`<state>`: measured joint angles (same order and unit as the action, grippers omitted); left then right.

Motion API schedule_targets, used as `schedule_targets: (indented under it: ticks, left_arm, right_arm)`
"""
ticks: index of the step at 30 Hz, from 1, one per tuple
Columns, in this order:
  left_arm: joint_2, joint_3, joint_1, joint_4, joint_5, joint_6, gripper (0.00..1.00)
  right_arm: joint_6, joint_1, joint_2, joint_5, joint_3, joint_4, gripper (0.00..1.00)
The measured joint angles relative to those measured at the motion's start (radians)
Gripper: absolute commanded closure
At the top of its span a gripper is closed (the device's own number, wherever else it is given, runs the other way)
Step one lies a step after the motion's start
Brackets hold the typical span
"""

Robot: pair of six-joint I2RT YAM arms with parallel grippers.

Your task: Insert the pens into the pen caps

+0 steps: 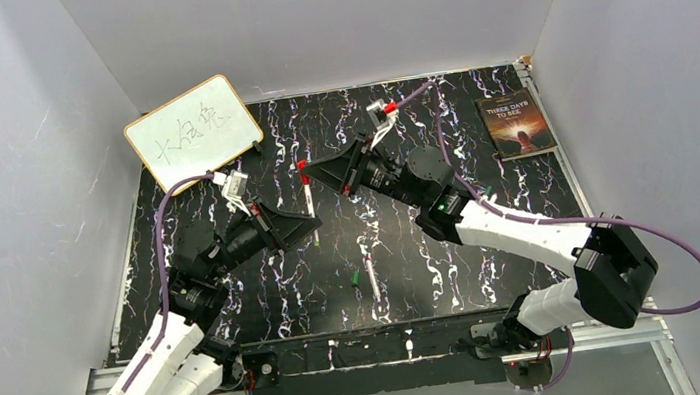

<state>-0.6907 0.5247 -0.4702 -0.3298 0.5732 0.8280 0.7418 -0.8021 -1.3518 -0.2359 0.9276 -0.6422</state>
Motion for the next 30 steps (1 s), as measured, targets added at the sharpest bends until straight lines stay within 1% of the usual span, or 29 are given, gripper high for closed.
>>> schedule_targets:
  ticks: [6,13,15,16,21,25,30]
  left_arm:
    - [0.003,0.019,-0.005,0.054,-0.030,-0.063,1.00]
    - [-0.035,0.072,-0.011,0.101,-0.042,-0.166,1.00]
    - [-0.069,0.112,-0.011,0.140,-0.043,-0.237,1.00]
    - [-0.071,0.113,-0.011,0.142,-0.043,-0.240,1.00]
    - [-0.111,0.151,-0.012,0.201,-0.053,-0.372,1.00]
    - [-0.119,0.153,-0.012,0.215,-0.061,-0.417,1.00]
    - [-0.127,0.159,-0.012,0.219,-0.061,-0.440,1.00]
  right_arm:
    - [0.038,0.000,0.031,0.009,-0.061,-0.019,1.00]
    - [0.042,0.001,0.053,0.033,-0.075,-0.024,1.00]
    - [0.026,0.004,0.061,0.047,-0.075,-0.012,1.00]
    - [0.016,0.006,0.065,0.053,-0.075,-0.004,1.00]
    - [-0.050,0.006,0.088,0.072,-0.075,0.055,1.00]
    - [-0.090,0.007,0.097,0.074,-0.075,0.092,1.00]
    - [-0.134,0.011,0.109,0.068,-0.075,0.119,1.00]
